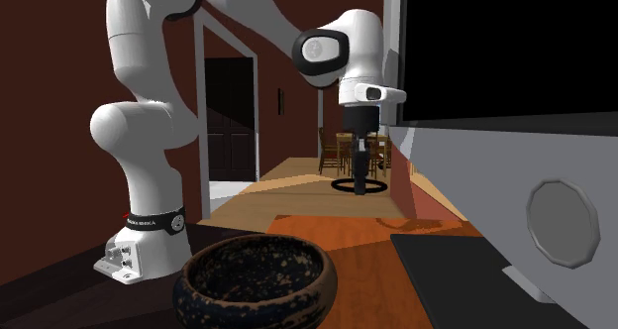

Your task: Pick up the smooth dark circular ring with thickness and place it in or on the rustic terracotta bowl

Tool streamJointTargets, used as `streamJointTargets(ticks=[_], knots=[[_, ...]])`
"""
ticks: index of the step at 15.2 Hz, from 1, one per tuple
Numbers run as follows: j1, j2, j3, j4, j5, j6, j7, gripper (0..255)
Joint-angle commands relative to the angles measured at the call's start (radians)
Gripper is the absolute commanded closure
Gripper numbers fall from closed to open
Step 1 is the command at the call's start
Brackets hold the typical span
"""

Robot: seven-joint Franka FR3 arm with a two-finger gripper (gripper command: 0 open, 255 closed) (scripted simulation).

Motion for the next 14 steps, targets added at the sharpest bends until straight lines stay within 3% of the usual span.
streamJointTargets(ticks=[1, 8, 14], knots=[[0.000, -0.015, -0.001, 0.014, 0.002, -0.030, -0.003, 255], [0.001, -0.059, -0.003, 0.063, 0.007, -0.122, -0.009, 255], [-0.065, -0.124, -0.098, -0.002, -0.013, -0.120, -0.157, 255]])
